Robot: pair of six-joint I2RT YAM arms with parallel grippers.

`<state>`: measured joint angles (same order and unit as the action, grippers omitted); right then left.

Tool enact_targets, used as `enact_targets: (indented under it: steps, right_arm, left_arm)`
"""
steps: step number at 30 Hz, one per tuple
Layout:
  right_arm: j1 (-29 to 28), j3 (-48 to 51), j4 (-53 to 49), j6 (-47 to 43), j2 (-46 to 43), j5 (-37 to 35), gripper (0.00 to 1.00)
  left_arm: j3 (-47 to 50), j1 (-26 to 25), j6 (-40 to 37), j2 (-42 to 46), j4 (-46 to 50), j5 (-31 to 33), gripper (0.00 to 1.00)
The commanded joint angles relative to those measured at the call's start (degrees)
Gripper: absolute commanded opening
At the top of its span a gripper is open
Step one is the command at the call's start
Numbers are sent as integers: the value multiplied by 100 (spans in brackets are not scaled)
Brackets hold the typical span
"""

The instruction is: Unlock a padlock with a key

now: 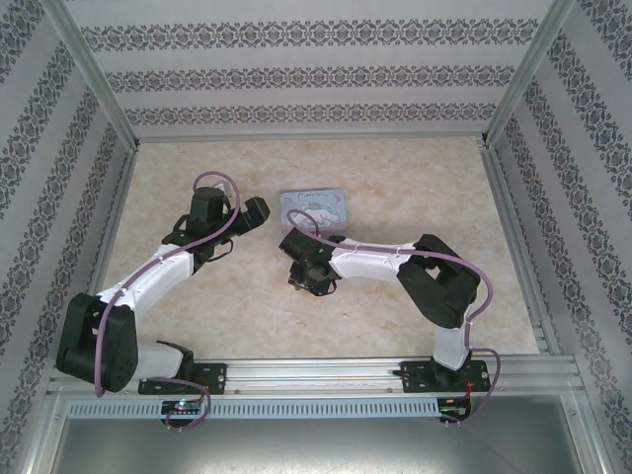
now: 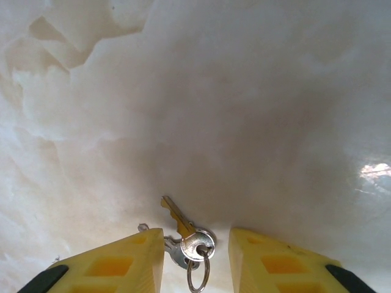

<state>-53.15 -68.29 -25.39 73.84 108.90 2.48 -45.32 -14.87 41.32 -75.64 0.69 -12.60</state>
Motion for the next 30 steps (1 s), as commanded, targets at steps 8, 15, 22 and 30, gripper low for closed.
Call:
enact_targets:
  steps: [8,15,22,30]
  right_arm:
    - [-105,-331,-273,178,598,367,29]
    - [-127,-551,-377,149,818,452,28]
    - [-134,-862,-587,113,1051,529,26]
    - [-161,-1050,-673,165,1203,525,22]
  left_arm:
    - [259,101,180,167,-362,-32,99]
    - [384,126,214,319,-386,-24,99]
    - [434,136,262,338,-394,-76,99]
    - [487,139,307,408,-398,-119,99]
